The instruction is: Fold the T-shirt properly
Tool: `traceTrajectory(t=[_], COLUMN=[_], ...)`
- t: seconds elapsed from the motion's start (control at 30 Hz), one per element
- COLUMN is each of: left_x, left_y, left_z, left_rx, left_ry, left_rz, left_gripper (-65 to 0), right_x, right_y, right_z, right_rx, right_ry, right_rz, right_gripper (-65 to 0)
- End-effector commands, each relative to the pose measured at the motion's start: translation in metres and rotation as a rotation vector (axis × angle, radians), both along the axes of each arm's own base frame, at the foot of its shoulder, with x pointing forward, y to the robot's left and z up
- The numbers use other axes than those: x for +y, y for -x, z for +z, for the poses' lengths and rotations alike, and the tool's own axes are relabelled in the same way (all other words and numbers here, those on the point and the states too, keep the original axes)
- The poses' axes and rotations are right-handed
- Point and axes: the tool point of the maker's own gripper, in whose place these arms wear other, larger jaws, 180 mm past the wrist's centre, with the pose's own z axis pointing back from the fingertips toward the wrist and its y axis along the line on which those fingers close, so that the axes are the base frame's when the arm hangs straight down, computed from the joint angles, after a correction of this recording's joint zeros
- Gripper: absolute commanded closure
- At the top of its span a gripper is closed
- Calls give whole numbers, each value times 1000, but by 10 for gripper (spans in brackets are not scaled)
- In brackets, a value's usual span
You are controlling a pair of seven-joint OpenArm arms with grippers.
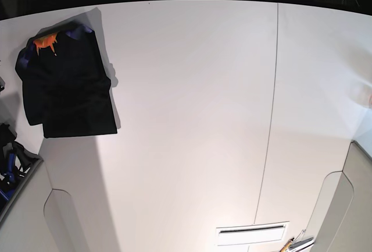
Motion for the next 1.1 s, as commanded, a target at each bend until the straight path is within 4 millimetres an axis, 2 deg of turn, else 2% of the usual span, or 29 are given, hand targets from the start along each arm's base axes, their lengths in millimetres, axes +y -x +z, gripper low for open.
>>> traceTrajectory(t=[0.0,0.1,0.17,0.27,0.37,0.47,0.57,0.73,0.93,1.07], left_x=[-1,-4,-11,-27,-44,-62,-81,-99,-110,-114], left_y=[10,16,13,2,-9,-25,-49,-78,-113,-125], left_z=[-5,-39,-63,-96,-129,-157,-182,-219,-238,-241], left_rx=[5,-41,-69,-113,-136,-154,-193,-201,-238,-252], left_ry=[22,34,39,53,56,59,54,-43,-130,-168], left_rz=[-9,17,20,-18,-83,-115,-105,-81,-102,-123], left_gripper=[0,0,0,0,0,0,0,0,0,0], right_x=[-2,-4,-4,-3,8,25,42,58,92,117], right_y=[10,28,32,35,27,9,-23,-74,-118,-132], right_z=[-7,-43,-68,-106,-141,-171,-197,-229,-243,-243], right_rx=[19,50,48,51,48,37,-14,-105,-193,-213], right_ry=[2,6,1,9,8,-1,2,124,199,215], right_rz=[13,-4,-26,-22,-23,-49,-97,-229,-316,-347], right_gripper=[0,0,0,0,0,0,0,0,0,0])
